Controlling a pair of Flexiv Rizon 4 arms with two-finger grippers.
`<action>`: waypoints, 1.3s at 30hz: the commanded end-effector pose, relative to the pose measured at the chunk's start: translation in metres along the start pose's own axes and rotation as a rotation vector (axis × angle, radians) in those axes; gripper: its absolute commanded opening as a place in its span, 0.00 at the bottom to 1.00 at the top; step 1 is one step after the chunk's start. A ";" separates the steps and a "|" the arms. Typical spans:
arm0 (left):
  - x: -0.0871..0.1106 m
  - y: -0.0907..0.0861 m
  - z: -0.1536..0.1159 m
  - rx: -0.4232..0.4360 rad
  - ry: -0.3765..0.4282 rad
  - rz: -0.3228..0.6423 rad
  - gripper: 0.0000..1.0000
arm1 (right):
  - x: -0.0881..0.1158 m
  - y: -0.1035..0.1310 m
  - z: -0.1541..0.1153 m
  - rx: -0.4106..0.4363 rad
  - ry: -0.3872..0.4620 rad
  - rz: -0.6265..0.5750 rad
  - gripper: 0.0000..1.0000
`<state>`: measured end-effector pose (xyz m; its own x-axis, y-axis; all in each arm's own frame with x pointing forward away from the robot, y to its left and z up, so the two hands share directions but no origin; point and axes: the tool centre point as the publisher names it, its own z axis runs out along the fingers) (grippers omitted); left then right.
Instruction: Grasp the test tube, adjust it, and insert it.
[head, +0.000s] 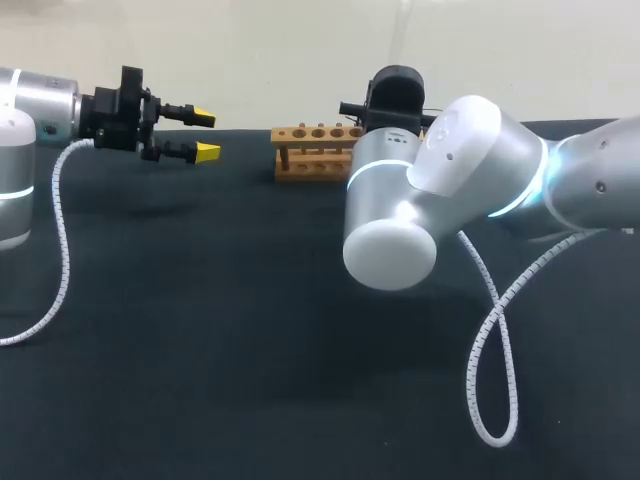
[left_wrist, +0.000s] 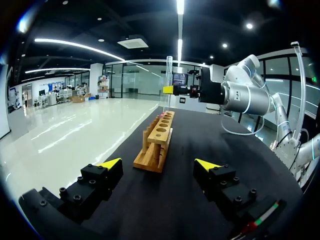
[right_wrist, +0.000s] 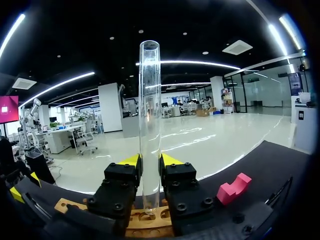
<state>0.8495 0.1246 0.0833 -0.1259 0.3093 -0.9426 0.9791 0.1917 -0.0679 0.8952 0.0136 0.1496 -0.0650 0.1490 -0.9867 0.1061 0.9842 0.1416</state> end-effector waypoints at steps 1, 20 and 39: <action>0.001 0.002 0.000 0.005 -0.002 0.003 1.00 | 0.002 0.000 0.000 0.001 0.003 0.000 0.00; 0.001 0.002 0.000 0.005 -0.002 0.003 1.00 | 0.007 -0.004 0.002 0.004 0.017 0.003 0.00; 0.001 0.002 0.000 0.005 -0.002 0.003 1.00 | 0.014 0.010 -0.002 -0.002 0.024 0.029 0.00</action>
<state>0.8495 0.1246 0.0833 -0.1259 0.3093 -0.9426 0.9791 0.1917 -0.0679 0.8939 0.0234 0.1393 -0.0885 0.1783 -0.9800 0.1041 0.9801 0.1690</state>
